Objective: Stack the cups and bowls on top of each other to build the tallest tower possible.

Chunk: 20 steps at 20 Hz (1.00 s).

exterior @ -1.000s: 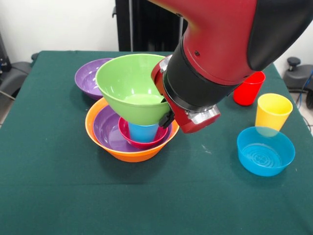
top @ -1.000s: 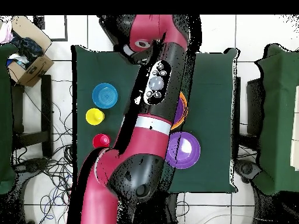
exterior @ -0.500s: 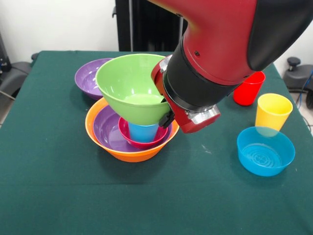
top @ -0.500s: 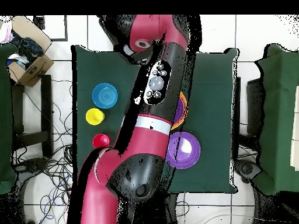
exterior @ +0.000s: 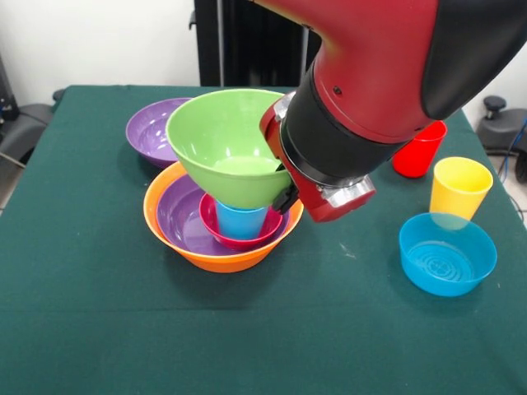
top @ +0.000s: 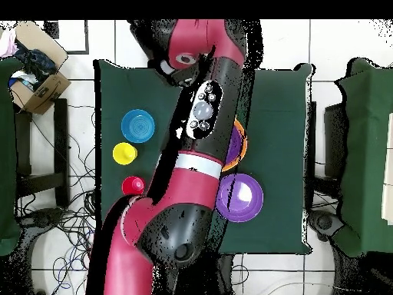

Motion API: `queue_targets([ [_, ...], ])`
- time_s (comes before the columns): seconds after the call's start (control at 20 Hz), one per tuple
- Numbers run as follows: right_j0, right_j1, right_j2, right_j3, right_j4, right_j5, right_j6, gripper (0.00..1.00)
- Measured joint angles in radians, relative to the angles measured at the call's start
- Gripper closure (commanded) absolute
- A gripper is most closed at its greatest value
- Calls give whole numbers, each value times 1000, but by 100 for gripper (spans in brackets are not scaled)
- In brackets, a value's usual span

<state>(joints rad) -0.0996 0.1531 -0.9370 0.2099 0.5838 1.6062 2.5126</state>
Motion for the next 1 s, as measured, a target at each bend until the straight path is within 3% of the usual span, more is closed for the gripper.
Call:
queue_targets([
  [0.55,48,-22,29,107,0,0,0,100],
  [1.0,49,-26,29,113,0,0,0,100],
])
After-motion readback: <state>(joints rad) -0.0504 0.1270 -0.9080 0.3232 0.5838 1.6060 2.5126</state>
